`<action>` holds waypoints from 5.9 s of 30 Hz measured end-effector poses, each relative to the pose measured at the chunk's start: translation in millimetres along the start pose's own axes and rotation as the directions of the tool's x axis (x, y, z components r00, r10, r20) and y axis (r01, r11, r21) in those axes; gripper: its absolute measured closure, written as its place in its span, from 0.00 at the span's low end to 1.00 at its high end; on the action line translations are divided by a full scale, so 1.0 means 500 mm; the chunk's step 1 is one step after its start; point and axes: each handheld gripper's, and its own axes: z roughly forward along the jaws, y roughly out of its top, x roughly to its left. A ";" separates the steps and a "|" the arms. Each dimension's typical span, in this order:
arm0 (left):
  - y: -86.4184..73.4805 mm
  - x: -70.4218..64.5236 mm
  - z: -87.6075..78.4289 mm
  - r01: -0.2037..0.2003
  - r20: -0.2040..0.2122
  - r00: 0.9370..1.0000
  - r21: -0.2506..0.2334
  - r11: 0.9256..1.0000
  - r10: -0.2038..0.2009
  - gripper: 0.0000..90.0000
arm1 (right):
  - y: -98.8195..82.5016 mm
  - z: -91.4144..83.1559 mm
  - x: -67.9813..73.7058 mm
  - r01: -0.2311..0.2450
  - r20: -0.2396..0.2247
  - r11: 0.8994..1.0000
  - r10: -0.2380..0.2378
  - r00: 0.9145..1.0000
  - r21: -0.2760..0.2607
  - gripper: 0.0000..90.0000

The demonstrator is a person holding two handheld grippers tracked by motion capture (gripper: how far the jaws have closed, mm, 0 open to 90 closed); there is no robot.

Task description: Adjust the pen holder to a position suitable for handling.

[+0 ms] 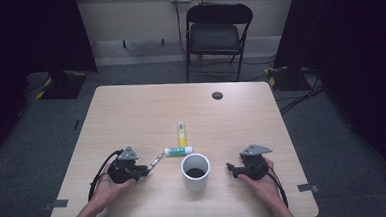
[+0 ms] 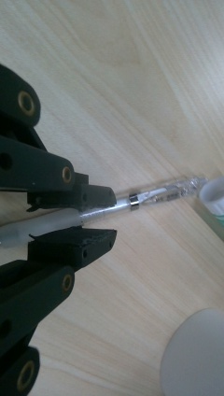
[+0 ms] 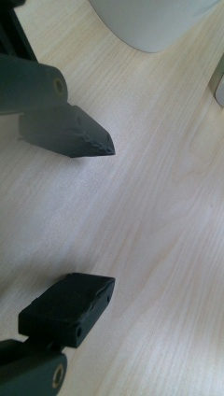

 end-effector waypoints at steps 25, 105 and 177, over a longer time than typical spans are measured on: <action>-0.081 -0.021 -0.053 -0.077 -0.045 0.996 -0.012 0.997 0.076 0.68 | 0.000 0.000 0.001 -0.004 0.005 1.000 0.004 1.000 0.001 0.33; 0.039 -0.073 -0.185 -0.048 0.192 0.974 -0.346 0.937 0.121 0.89 | 0.001 0.001 0.000 -0.002 0.002 1.000 0.002 1.000 0.001 0.33; 0.211 -0.137 -0.066 -0.149 0.231 0.957 -0.134 0.980 0.177 0.72 | 0.001 0.001 0.000 0.001 0.002 1.000 -0.001 1.000 -0.001 0.33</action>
